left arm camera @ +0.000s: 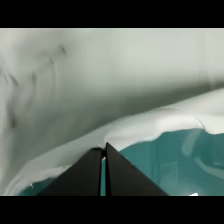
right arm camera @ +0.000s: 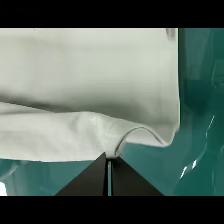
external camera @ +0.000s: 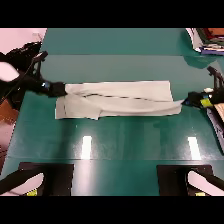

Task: Fold the shirts.

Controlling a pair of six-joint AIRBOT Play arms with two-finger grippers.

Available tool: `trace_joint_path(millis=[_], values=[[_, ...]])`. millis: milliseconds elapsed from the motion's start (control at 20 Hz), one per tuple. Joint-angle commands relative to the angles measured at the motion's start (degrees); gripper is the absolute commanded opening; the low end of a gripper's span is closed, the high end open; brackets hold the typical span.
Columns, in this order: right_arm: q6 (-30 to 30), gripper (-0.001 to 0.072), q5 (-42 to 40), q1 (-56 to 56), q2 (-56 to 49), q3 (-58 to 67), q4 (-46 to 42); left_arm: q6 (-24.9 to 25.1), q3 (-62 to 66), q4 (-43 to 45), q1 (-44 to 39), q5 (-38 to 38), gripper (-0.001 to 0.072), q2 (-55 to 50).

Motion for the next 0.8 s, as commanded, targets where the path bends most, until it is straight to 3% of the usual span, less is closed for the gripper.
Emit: trace_joint_path(millis=[0,300,450,500,550,600,650,750], values=[[1.38,0.0014,-1.81,2.08,-12.33,11.72,0.31,0.50,8.37,1.14,0.09,7.69,0.0026,-11.87],[2.47,0.0015,-1.42,2.08,-27.45,27.30,0.61,0.48,11.78,1.49,0.09,18.91,0.0027,-20.20],[2.40,0.0019,-1.90,2.05,-33.57,33.55,5.49,0.48,11.78,1.42,0.09,22.71,0.0028,-20.35],[2.10,0.0030,-1.86,1.92,-35.47,35.74,7.72,0.50,11.78,1.40,0.09,23.06,0.0085,-20.35],[1.73,0.0191,-1.46,1.88,-37.40,38.12,10.03,0.48,11.78,1.38,0.09,22.99,0.0377,-20.35],[1.73,0.0402,-0.66,1.84,-38.93,40.41,11.08,0.24,11.80,1.11,0.09,22.71,0.0625,-20.35],[1.60,0.0446,0.92,1.84,-40.02,42.38,10.78,0.07,12.09,0.94,0.09,21.59,0.0663,-20.35],[-0.61,0.0445,5.18,1.25,-41.42,45.24,10.40,0.09,13.94,0.94,0.09,17.49,0.0662,-20.35]])
